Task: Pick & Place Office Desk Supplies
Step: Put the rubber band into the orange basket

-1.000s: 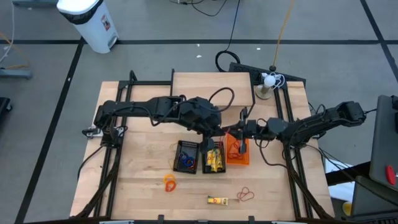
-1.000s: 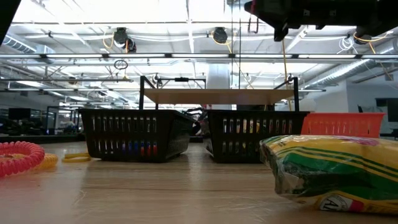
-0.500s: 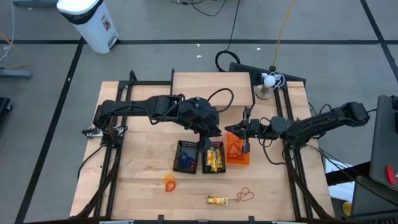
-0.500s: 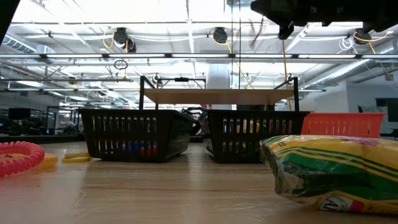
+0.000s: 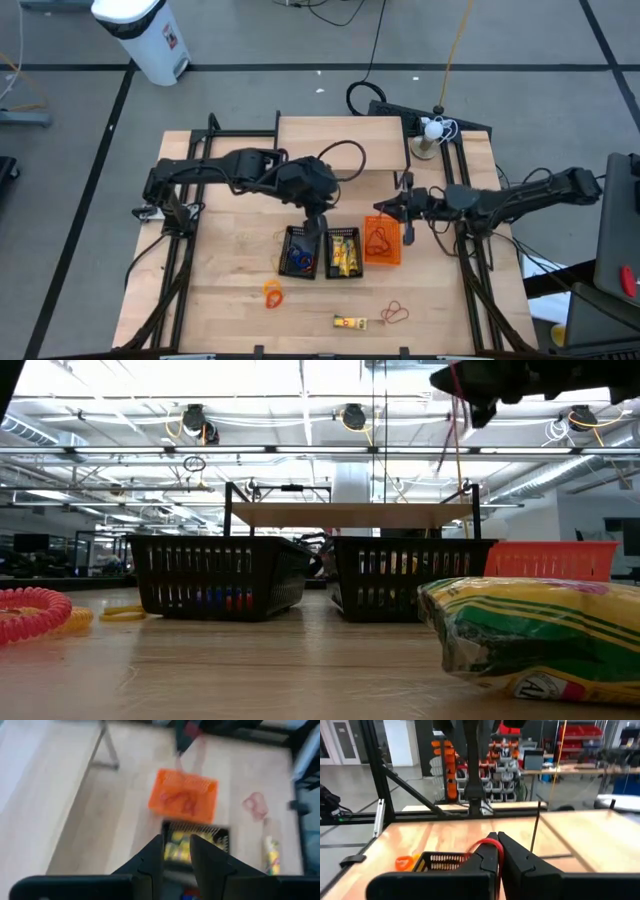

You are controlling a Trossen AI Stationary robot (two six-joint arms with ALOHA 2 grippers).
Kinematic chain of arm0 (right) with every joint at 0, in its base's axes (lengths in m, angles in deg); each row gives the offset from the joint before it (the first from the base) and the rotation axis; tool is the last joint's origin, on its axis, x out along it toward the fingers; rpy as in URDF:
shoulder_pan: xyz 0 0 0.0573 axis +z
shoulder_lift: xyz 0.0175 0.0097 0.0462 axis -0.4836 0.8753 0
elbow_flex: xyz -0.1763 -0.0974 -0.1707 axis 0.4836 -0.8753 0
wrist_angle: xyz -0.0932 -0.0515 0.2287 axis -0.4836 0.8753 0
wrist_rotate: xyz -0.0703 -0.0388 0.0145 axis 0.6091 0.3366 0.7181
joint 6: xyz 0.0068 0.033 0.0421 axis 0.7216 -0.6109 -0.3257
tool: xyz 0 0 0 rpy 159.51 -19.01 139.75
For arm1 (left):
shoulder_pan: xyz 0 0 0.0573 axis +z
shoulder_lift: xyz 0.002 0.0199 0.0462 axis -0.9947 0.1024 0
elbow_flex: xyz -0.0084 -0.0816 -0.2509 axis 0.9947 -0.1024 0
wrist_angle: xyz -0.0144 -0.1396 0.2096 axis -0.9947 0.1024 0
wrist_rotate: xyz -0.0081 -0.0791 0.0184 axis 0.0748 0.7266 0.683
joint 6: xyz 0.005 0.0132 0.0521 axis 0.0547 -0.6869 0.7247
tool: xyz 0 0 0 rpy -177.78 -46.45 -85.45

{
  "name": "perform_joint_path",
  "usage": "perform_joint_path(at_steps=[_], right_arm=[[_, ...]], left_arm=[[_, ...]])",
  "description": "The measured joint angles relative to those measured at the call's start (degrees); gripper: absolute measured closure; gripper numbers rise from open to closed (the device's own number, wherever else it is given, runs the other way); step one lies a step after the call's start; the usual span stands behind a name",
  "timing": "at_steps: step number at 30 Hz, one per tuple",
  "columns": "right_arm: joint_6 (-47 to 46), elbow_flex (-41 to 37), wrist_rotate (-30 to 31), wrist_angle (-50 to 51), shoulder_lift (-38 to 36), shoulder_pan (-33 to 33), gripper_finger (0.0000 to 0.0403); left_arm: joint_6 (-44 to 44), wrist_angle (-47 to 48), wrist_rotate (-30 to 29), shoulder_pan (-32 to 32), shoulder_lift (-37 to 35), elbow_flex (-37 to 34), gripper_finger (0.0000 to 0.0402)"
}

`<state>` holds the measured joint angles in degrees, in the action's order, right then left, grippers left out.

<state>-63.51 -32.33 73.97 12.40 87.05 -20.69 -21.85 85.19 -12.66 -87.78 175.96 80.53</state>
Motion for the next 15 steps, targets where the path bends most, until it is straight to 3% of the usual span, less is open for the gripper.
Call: perform_joint_path(at_steps=[6, 15], right_arm=[[-10.0, 0.4, -0.3, 10.3, -3.2, -0.2, 0.0403], [-29.6, 4.6, -2.0, 31.6, 0.6, -0.4, 0.0403]], left_arm=[[-3.9, 6.0, -4.3, 0.0, -0.2, 0.0, 0.0307], [-4.4, 7.1, -5.6, -0.2, -0.1, 0.0, 0.0307]])
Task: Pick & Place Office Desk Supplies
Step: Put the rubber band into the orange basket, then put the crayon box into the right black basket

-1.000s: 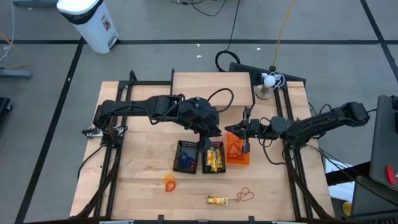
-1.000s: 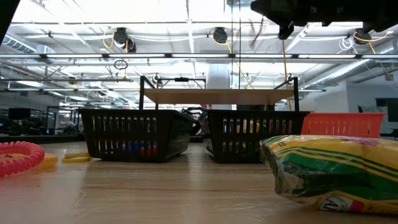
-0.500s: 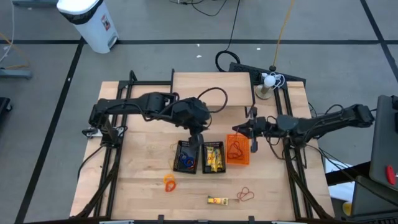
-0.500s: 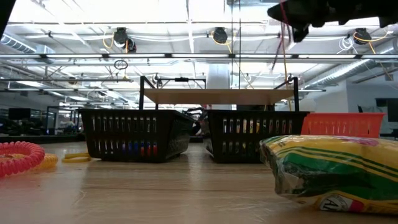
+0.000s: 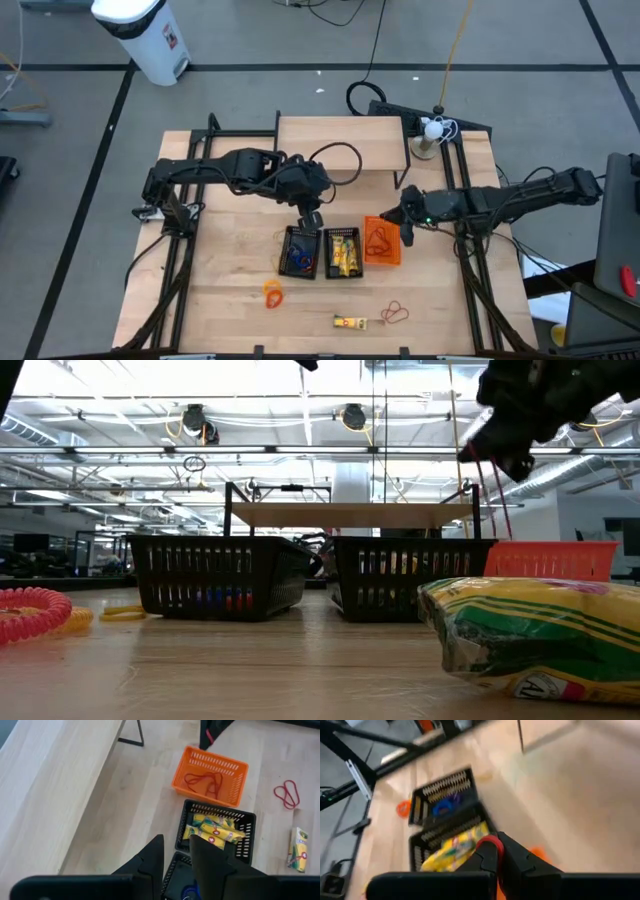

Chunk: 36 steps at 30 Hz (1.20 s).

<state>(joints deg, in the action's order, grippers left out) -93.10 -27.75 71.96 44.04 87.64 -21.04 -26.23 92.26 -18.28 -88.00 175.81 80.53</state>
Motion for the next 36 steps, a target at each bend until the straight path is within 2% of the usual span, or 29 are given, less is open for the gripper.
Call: perform_joint_path(at_steps=[4, 10, 18, 22, 31, 36], right_arm=[[-6.9, 0.1, -3.8, 3.8, 2.8, 0.0, 0.0403], [-10.7, 0.1, -9.2, 5.9, 6.3, -1.2, 0.0403], [-7.7, 0.1, -13.2, 4.5, 8.3, -2.5, 0.0396], [-6.3, 0.1, -14.0, 4.2, 8.3, -2.5, 0.0365], [-6.2, 0.1, -14.5, 4.2, 8.3, -2.6, 0.0252], [-6.2, 0.1, -14.5, 3.4, 8.2, -2.6, 0.0219]], left_arm=[[0.8, 0.0, 0.0, 0.0, 0.0, 0.0, 0.0307], [0.9, -0.4, -0.7, 0.0, 0.0, 0.0, 0.0307], [-0.3, -0.4, -1.5, 0.0, 0.0, 0.0, 0.0307], [-0.3, -0.4, -1.5, 0.0, 0.0, 0.0, 0.0307], [-0.3, -0.4, -1.5, 0.0, 0.0, 0.0, 0.0307], [1.5, -0.3, 0.5, 0.0, 0.0, 0.0, 0.0307]])
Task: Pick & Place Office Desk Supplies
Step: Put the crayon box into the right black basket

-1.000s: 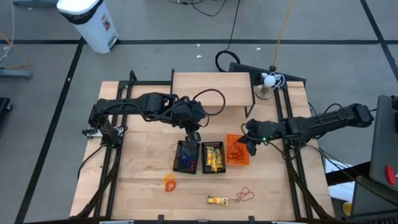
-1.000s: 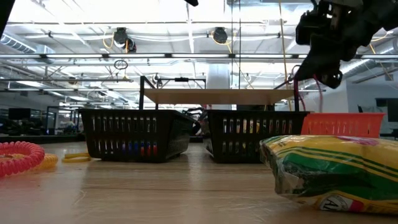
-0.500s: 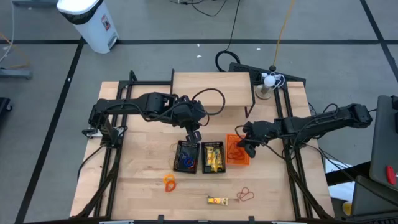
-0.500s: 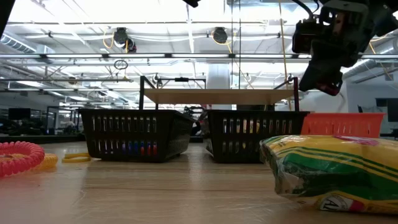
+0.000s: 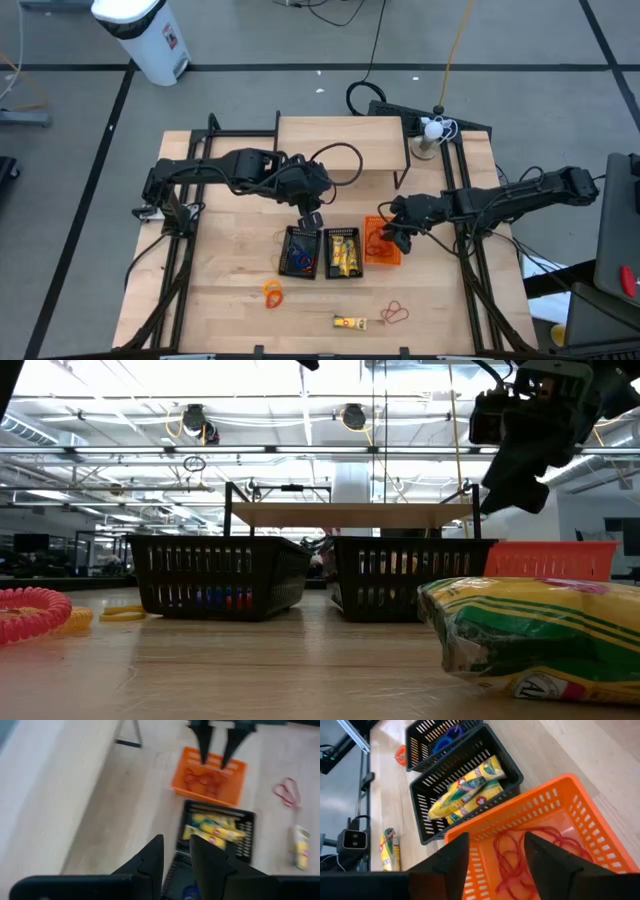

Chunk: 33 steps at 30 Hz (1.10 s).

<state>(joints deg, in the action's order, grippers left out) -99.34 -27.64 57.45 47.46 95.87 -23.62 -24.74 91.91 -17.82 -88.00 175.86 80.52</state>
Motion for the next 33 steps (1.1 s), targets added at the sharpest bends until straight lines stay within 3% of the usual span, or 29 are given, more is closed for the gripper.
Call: perform_joint_path(at_steps=[6, 9, 16, 21, 27, 33], right_arm=[[6.7, 0.0, 0.0, -10.2, -0.3, 0.6, 0.0211], [12.8, 0.0, -0.1, -15.8, -0.3, 2.2, 0.0212], [22.0, 0.0, -0.1, -25.7, -1.0, 5.4, 0.0215], [24.0, 0.0, -0.1, -26.3, -3.1, 5.7, 0.0215], [25.7, 0.0, -0.1, -26.1, -5.5, 5.7, 0.0216], [27.4, 0.0, -0.1, -26.1, -7.3, 5.6, 0.0216]], left_arm=[[2.5, -4.2, 12.4, -1.6, 0.1, -5.1, 0.0307], [2.3, -9.0, 15.4, -4.1, 0.0, -9.9, 0.0307], [-4.7, -23.7, 15.7, -10.8, 0.1, -21.2, 0.0307], [-9.1, -33.3, 15.3, -14.8, 0.1, -26.3, 0.0307], [-11.0, -40.4, 11.8, -17.9, 1.5, -29.0, 0.0307], [-13.1, -42.9, 14.2, -17.9, 6.9, -29.1, 0.0307]])
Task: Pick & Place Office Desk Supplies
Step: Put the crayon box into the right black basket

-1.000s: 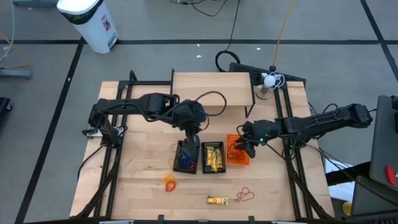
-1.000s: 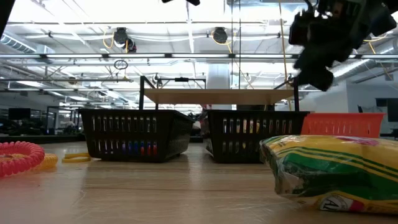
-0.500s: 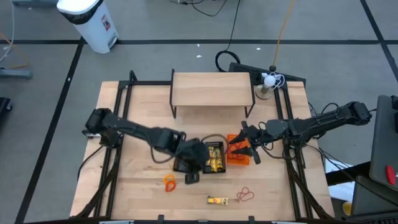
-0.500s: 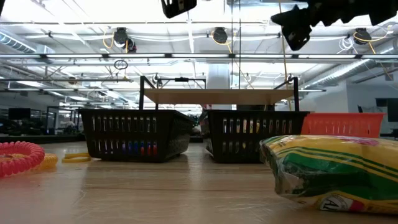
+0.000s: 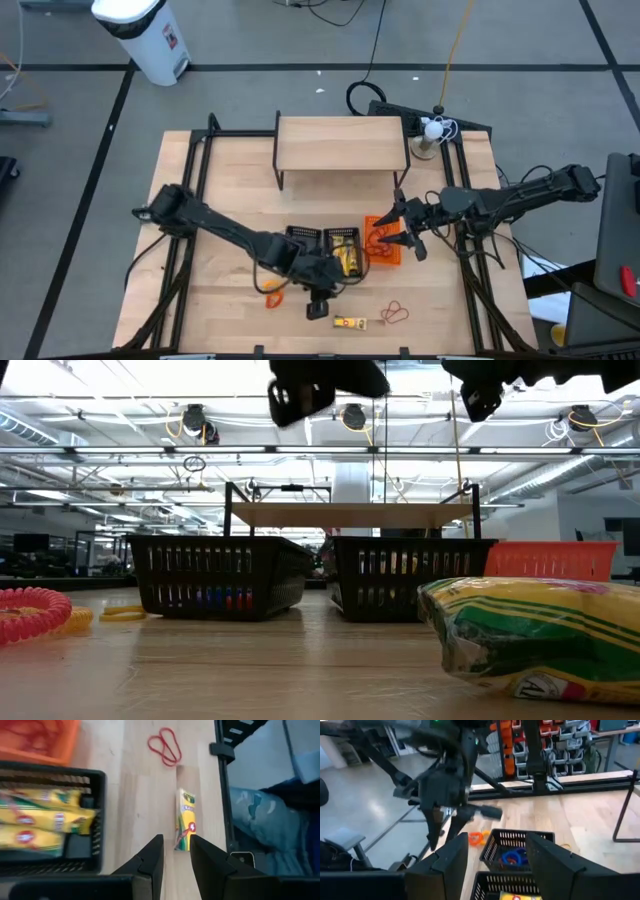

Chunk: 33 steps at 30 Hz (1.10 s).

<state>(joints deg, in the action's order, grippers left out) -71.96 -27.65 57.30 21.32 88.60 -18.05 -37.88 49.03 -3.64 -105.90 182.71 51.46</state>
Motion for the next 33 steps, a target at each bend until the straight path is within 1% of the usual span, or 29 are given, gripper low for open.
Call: perform_joint_path(at_steps=[6, 9, 12, 15, 18, 20, 22, 26, 28, 30, 33], right_arm=[[0.9, 0.0, 0.0, 0.3, -0.5, 0.0, 0.0216], [0.9, 0.0, 0.0, 0.4, -0.6, 0.0, 0.0216], [0.9, 0.0, 0.0, 0.5, -0.7, 0.0, 0.0216], [0.9, 0.0, -0.5, 2.4, -0.6, 0.0, 0.0216], [-2.5, 0.0, -4.2, 4.8, 0.7, 0.6, 0.0216], [-5.6, 0.0, -4.2, 5.7, 3.2, 2.4, 0.0216], [-6.5, 0.0, -3.7, 5.4, 6.9, 4.5, 0.0216], [-8.6, 0.0, -2.7, -0.2, 14.9, 9.3, 0.0216], [-11.2, 0.0, -2.1, -1.8, 18.6, 12.7, 0.0216], [-13.8, 0.0, 1.5, -1.9, 21.5, 17.3, 0.0216], [-17.1, 0.1, 10.3, -4.4, 25.6, 23.8, 0.0216]], left_arm=[[-1.2, -3.5, 5.8, 0.2, 5.2, 0.0, 0.0307], [-1.4, -5.4, 9.1, 0.2, 6.9, 0.0, 0.0307], [-1.2, -6.8, 11.2, 0.2, 8.0, 0.0, 0.0307], [-0.8, -8.3, 11.5, 0.2, 8.3, 0.0, 0.0307], [2.2, -10.6, 11.5, 0.3, 8.1, 0.0, 0.0307], [3.9, -10.2, 11.5, 0.4, 7.5, 0.0, 0.0307], [5.9, -9.8, 11.5, 0.7, 7.0, 0.0, 0.0307], [8.4, -3.4, 11.4, 1.2, 5.7, 0.0, 0.0307], [9.2, 2.6, 9.5, 1.4, 4.8, 0.0, 0.0307], [9.4, 8.0, 5.5, 1.4, 3.6, 0.1, 0.0307], [8.4, 16.3, 0.8, 1.1, 1.8, 0.0, 0.0307]])
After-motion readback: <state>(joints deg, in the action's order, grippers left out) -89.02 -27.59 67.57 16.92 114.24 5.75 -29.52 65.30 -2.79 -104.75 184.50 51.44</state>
